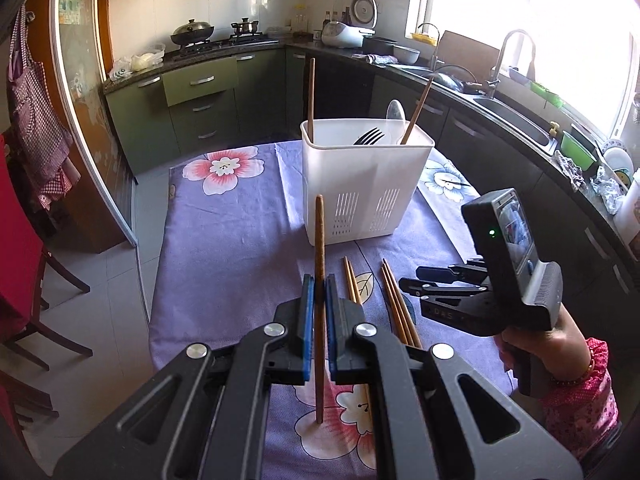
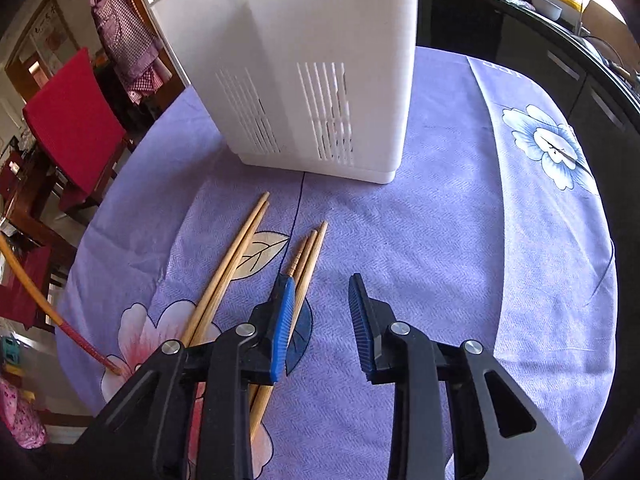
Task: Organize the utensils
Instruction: 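Lower the right gripper onto another wooden chopstick and close it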
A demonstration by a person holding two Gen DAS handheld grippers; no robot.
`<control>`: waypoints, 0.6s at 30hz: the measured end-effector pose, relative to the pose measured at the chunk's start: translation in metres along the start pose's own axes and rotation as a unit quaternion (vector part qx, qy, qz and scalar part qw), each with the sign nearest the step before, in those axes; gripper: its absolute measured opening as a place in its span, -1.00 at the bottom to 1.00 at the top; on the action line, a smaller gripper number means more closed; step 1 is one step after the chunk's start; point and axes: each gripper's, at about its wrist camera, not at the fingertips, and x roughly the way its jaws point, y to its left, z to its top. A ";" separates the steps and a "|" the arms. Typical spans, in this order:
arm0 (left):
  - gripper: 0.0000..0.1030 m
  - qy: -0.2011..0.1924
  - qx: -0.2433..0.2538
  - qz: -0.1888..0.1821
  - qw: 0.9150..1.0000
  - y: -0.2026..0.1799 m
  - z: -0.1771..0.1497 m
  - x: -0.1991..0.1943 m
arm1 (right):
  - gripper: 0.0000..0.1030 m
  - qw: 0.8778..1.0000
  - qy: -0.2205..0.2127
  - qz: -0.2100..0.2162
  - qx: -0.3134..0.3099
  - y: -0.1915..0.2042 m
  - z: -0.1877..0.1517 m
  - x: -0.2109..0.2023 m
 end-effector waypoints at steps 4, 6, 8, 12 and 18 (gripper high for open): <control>-0.89 0.000 -0.002 -0.003 1.000 0.003 -0.003 0.001 | -0.44 1.000 0.010 -0.023 -0.007 0.004 -0.002 0.010; -0.89 0.001 -0.003 -0.004 1.000 0.005 -0.003 0.001 | -0.44 1.000 0.010 -0.028 -0.009 0.005 -0.003 0.011; -0.89 0.001 -0.005 -0.005 1.000 0.007 -0.004 0.001 | -0.44 0.999 0.010 -0.037 -0.011 0.005 -0.003 0.010; -0.89 0.003 -0.007 -0.007 1.000 0.008 -0.005 0.002 | -0.44 0.999 0.009 -0.035 -0.010 0.006 -0.005 0.008; -0.89 0.007 -0.006 -0.007 1.000 0.009 -0.006 0.003 | -0.48 0.999 0.015 -0.043 -0.025 0.014 -0.005 0.013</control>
